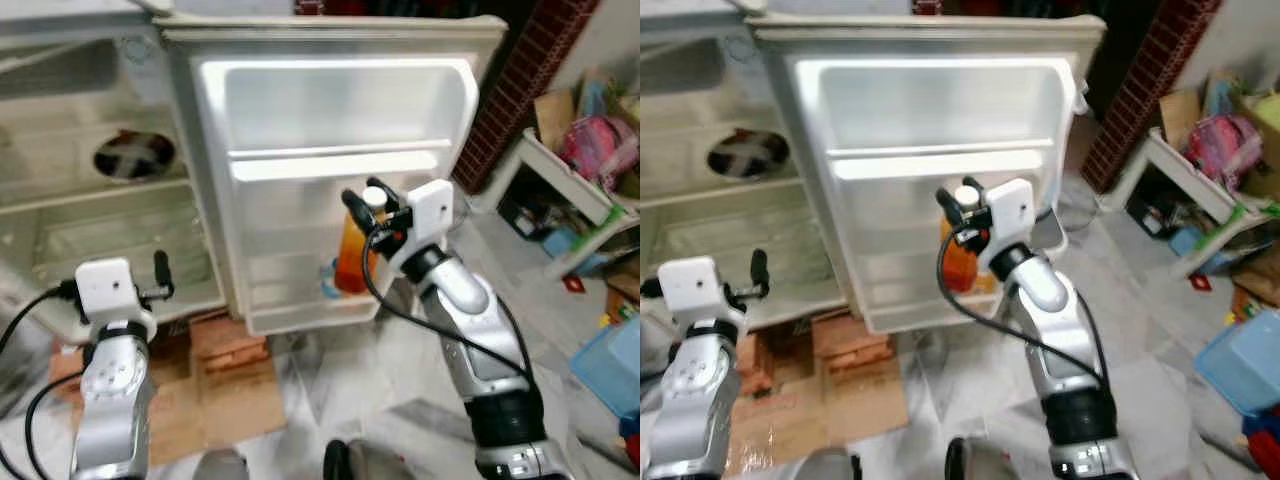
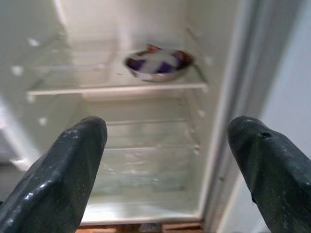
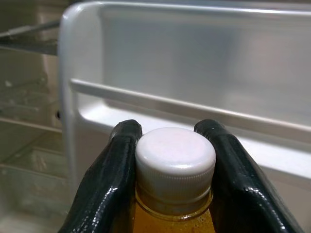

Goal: Restocking fridge

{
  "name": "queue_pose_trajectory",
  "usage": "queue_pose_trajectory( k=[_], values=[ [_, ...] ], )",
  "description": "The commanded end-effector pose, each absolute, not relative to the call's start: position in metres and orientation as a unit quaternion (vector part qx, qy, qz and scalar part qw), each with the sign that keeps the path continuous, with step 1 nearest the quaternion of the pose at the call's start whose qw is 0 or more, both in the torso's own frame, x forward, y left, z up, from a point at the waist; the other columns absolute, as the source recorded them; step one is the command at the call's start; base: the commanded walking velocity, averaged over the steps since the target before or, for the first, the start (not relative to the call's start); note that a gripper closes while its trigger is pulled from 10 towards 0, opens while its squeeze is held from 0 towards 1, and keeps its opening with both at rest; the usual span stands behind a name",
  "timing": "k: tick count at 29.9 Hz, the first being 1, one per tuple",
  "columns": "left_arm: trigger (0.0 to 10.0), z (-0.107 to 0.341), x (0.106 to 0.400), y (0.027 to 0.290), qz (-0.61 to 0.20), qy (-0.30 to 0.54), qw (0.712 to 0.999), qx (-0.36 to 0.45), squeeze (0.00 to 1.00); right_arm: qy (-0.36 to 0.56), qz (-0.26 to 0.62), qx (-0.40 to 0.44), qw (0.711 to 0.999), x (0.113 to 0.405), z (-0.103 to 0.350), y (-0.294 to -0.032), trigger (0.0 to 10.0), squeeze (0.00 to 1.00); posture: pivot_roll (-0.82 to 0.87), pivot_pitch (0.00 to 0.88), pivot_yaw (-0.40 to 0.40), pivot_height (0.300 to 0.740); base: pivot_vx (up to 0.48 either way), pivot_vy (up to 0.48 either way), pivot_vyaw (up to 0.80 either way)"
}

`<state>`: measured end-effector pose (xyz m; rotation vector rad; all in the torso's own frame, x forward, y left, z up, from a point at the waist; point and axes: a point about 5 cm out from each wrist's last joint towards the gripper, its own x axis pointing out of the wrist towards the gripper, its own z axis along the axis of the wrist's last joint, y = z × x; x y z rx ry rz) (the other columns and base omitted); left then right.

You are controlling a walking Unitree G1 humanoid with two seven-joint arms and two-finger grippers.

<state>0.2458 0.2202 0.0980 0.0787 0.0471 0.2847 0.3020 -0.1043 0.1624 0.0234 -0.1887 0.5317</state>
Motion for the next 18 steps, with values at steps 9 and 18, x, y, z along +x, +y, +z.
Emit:
queue_pose_trajectory(
  k=[9, 18],
  values=[
    [10.0, 0.0992, 0.2473, 0.2144, 0.136, 0.025, 0.989, 0.046, 0.00, -0.108, 0.266, 0.017, 0.958, 0.2995, 0.1684, -0.1034, 10.0, 0.00, 0.03, 0.118, -0.058, 0.740, 0.000, 0.000, 0.00],
    [10.0, 0.1006, 0.2479, 0.2153, 0.141, 0.019, 0.988, 0.050, 0.00, -0.113, 0.272, 0.039, 0.955, 0.3016, 0.1712, -0.1003, 10.0, 0.00, 0.03, 0.115, -0.057, 0.740, 0.000, 0.000, 0.00]
  ],
)
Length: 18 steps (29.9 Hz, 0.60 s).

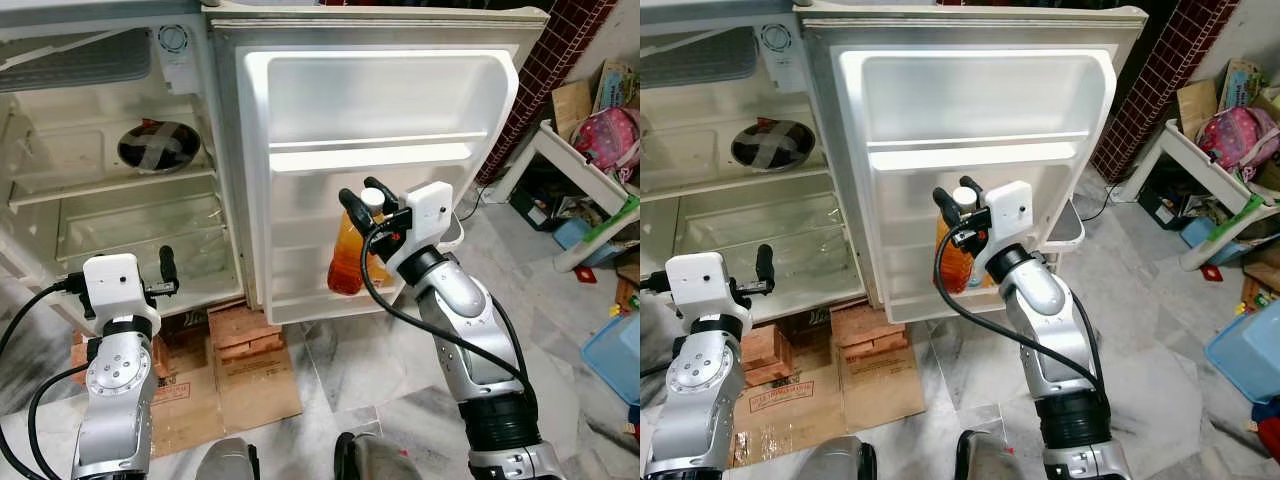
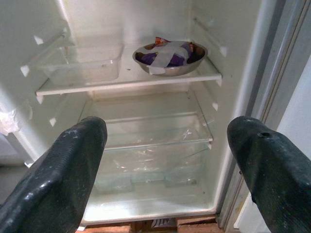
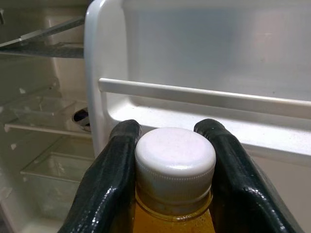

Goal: Restocking fridge

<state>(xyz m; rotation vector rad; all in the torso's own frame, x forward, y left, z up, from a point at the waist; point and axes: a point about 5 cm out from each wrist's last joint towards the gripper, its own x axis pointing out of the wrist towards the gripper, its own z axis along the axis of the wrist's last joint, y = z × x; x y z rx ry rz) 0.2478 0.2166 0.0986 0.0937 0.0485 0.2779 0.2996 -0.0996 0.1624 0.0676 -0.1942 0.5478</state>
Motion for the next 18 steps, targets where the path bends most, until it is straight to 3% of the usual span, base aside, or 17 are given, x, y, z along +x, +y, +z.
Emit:
queue_pose_trajectory(
  k=[1, 6, 18],
  values=[
    [10.0, 0.1005, 0.2480, 0.2153, 0.142, 0.019, 0.988, 0.051, 0.00, -0.114, 0.273, 0.038, 0.955, 0.3014, 0.1710, -0.1000, 10.0, 0.00, 0.03, 0.112, -0.058, 0.740, 0.000, 0.000, 0.00],
    [10.0, 0.0999, 0.2479, 0.2147, 0.143, 0.020, 0.988, 0.051, 0.00, -0.112, 0.276, 0.042, 0.954, 0.3005, 0.1704, -0.0993, 10.0, 0.00, 0.03, 0.112, -0.058, 0.731, 0.000, 0.000, 0.00],
    [10.0, 0.1002, 0.2506, 0.2134, 0.143, 0.016, 0.988, 0.053, 0.00, -0.114, 0.281, 0.042, 0.952, 0.3015, 0.1711, -0.0989, 10.0, 0.00, 0.03, 0.102, -0.060, 0.656, 0.000, 0.000, 0.00]
  ],
)
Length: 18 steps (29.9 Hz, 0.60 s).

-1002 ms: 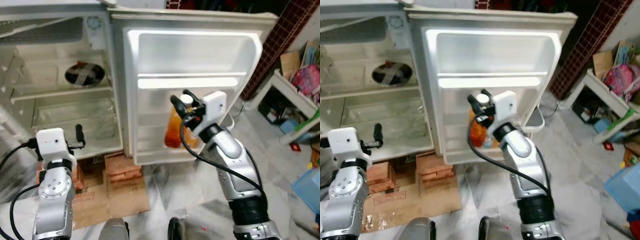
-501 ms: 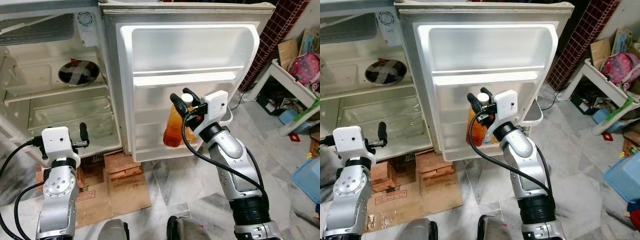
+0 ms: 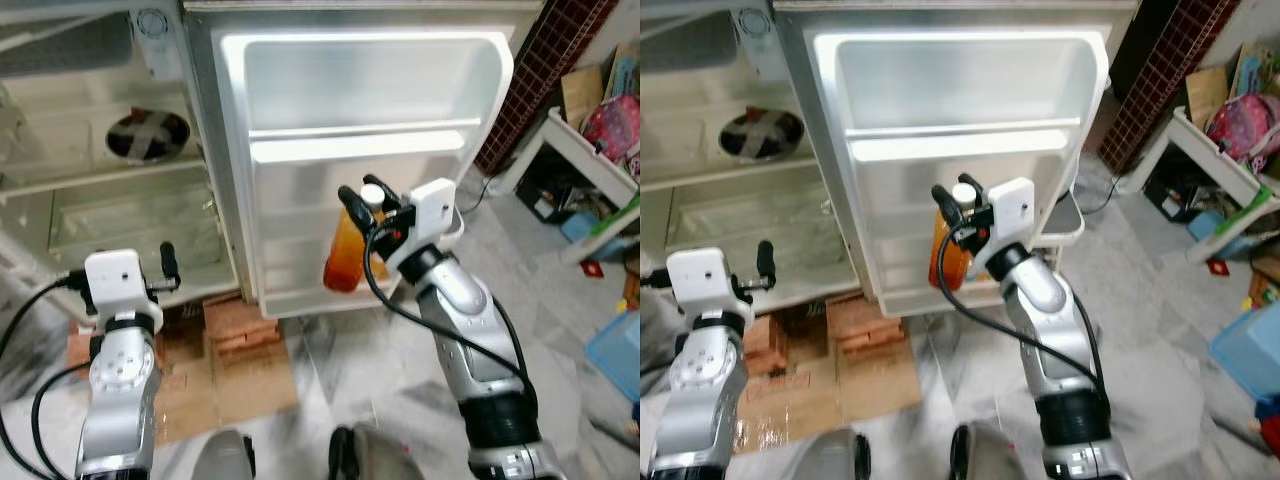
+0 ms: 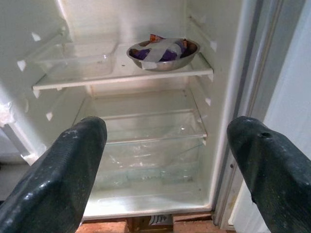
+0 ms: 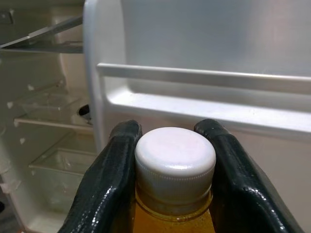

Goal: Restocking fridge

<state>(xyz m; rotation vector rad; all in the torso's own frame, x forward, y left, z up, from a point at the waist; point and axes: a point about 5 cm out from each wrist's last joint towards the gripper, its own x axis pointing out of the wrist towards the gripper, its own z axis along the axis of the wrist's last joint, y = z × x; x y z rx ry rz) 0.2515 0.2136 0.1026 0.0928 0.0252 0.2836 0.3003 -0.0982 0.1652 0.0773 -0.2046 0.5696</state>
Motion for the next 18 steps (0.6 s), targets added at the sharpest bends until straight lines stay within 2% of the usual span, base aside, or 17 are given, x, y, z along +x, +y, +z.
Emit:
queue_pose_trajectory(
  k=[1, 4, 18],
  values=[
    [10.0, 0.100, 0.251, 0.213, 0.143, 0.015, 0.988, 0.053, 0.00, -0.114, 0.282, 0.042, 0.952, 0.302, 0.171, -0.099, 10.0, 0.00, 0.03, 0.102, -0.060, 0.651, 0.000, 0.000, 0.00],
    [10.0, 0.101, 0.251, 0.212, 0.139, 0.014, 0.989, 0.055, 0.00, -0.115, 0.284, 0.042, 0.951, 0.302, 0.171, -0.099, 10.0, 0.00, 0.03, 0.103, -0.063, 0.631, 0.000, 0.000, 0.00],
    [10.0, 0.101, 0.250, 0.223, 0.180, 0.015, 0.980, 0.078, 0.00, -0.089, 0.330, -0.037, 0.939, 0.301, 0.159, -0.082, 10.0, 0.00, 0.03, 0.120, -0.062, 0.631, 0.000, 0.000, 0.00]
  ],
)
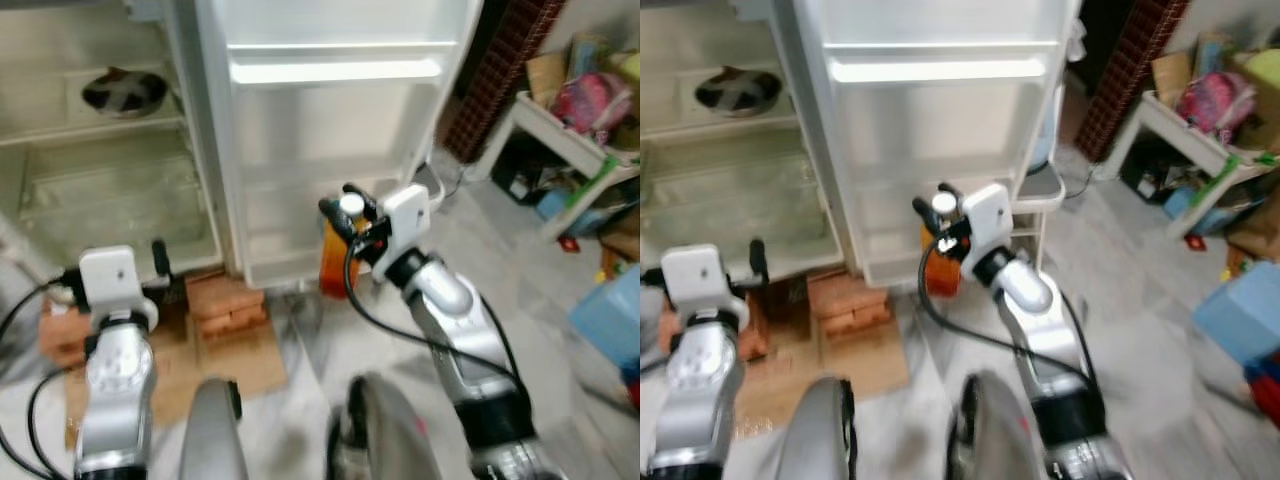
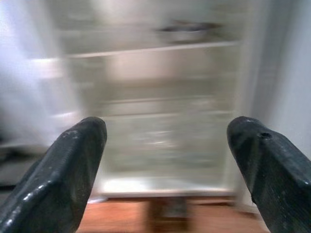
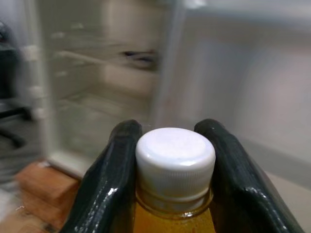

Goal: Restocking fridge

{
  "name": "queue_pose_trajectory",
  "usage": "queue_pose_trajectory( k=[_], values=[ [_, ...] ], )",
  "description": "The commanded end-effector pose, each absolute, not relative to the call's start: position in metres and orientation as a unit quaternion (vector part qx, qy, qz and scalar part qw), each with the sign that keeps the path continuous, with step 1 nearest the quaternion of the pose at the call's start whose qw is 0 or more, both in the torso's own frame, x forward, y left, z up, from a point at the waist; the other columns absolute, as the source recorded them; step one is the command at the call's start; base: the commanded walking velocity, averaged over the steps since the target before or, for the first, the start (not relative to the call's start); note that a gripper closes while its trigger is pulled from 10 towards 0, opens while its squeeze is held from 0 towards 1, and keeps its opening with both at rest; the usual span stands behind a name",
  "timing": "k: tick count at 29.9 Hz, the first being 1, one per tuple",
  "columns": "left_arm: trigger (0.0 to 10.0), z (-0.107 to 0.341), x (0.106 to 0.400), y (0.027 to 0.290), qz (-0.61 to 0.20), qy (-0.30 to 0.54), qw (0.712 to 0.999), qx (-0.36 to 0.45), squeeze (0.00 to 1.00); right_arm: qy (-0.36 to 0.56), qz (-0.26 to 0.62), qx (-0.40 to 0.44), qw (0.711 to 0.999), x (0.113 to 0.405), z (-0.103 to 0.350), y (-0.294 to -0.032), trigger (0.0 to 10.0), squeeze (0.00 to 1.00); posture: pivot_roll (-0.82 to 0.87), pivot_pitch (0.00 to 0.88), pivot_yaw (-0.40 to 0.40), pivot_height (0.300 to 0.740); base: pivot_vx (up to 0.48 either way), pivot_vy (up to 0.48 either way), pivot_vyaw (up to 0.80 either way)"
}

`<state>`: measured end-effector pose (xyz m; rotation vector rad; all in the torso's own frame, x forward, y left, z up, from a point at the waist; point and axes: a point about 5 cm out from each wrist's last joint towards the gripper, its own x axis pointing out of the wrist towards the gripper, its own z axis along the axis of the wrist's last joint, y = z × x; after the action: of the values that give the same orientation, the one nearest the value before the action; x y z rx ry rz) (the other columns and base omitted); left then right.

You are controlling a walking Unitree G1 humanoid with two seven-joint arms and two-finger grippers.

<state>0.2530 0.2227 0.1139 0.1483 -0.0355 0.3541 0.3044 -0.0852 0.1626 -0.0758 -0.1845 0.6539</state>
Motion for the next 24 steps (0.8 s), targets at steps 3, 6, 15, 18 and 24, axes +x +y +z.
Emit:
queue_pose_trajectory(
  k=[3, 6, 15, 18, 24],
  values=[
    [10.0, 0.100, 0.251, 0.223, 0.181, 0.015, 0.980, 0.079, 0.00, -0.093, 0.349, -0.050, 0.931, 0.300, 0.158, -0.079, 10.0, 0.00, 0.03, 0.120, -0.061, 0.631, 0.000, 0.000, 0.00],
    [10.0, 0.100, 0.252, 0.224, 0.185, 0.016, 0.979, 0.082, 0.00, -0.107, 0.371, -0.060, 0.920, 0.299, 0.159, -0.080, 10.0, 0.00, 0.03, 0.121, -0.062, 0.631, 0.000, 0.000, 0.00],
    [10.0, 0.098, 0.250, 0.225, 0.189, 0.014, 0.979, 0.082, 0.00, -0.152, 0.379, -0.052, 0.911, 0.298, 0.171, -0.078, 10.0, 0.00, 0.03, 0.125, -0.066, 0.631, 0.000, 0.000, 0.00],
    [10.0, 0.098, 0.249, 0.225, 0.190, 0.012, 0.979, 0.080, 0.00, -0.163, 0.387, -0.056, 0.906, 0.298, 0.173, -0.076, 10.0, 0.00, 0.03, 0.125, -0.067, 0.631, 0.000, 0.000, 0.00],
    [10.0, 0.099, 0.250, 0.225, 0.189, 0.009, 0.979, 0.080, 0.00, -0.174, 0.397, -0.062, 0.899, 0.296, 0.175, -0.074, 10.0, 0.00, 0.03, 0.123, -0.068, 0.631, 0.364, 0.000, 0.00]
  ],
)
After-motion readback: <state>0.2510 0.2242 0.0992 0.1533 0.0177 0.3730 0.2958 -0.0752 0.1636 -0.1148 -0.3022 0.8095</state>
